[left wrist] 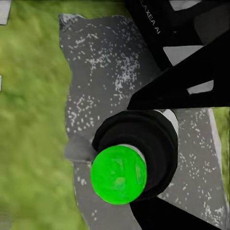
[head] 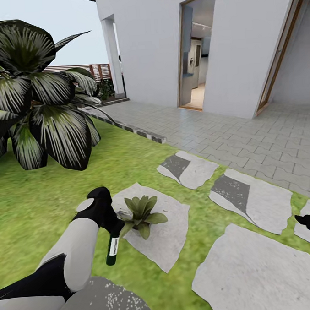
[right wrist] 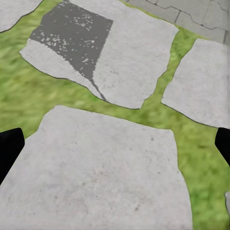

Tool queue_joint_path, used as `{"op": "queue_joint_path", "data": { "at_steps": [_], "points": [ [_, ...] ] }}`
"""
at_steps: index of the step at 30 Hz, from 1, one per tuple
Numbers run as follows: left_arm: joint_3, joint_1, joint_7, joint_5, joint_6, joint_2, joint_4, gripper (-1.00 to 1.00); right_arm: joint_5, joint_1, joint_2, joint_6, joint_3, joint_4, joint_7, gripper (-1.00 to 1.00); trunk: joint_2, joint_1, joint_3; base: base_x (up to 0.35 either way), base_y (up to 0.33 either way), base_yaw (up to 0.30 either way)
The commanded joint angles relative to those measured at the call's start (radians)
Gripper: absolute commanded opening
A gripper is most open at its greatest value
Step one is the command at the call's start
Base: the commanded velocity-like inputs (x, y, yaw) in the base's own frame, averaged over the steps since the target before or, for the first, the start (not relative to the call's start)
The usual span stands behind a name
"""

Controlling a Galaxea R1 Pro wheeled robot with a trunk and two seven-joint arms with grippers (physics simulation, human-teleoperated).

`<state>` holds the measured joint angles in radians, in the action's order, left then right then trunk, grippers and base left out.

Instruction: Pick up the pesticide atomizer in the garden and spray insectifuge to fully cover both potted plants in the garden.

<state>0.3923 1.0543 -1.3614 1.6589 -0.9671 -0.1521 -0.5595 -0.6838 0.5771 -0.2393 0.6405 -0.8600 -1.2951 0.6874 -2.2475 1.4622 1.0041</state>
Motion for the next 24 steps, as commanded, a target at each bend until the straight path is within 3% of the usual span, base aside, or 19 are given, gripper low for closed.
{"op": "queue_joint_path", "data": {
  "at_steps": [1, 24],
  "points": [
    [0.008, 0.001, -0.009, 0.011, -0.010, -0.001, 0.012, -1.00, -0.010, 0.001, 0.000, 0.001, -0.001, -0.001, 0.010, 1.00, 0.000, 0.000, 0.001, 0.000, 0.001, -0.030],
    [0.008, 0.001, -0.010, 0.012, -0.015, 0.011, 0.024, -1.00, -0.008, 0.001, -0.001, 0.001, -0.002, -0.001, 0.011, 1.00, 0.000, 0.000, 0.005, 0.039, 0.033, -0.002]
  ]
}}
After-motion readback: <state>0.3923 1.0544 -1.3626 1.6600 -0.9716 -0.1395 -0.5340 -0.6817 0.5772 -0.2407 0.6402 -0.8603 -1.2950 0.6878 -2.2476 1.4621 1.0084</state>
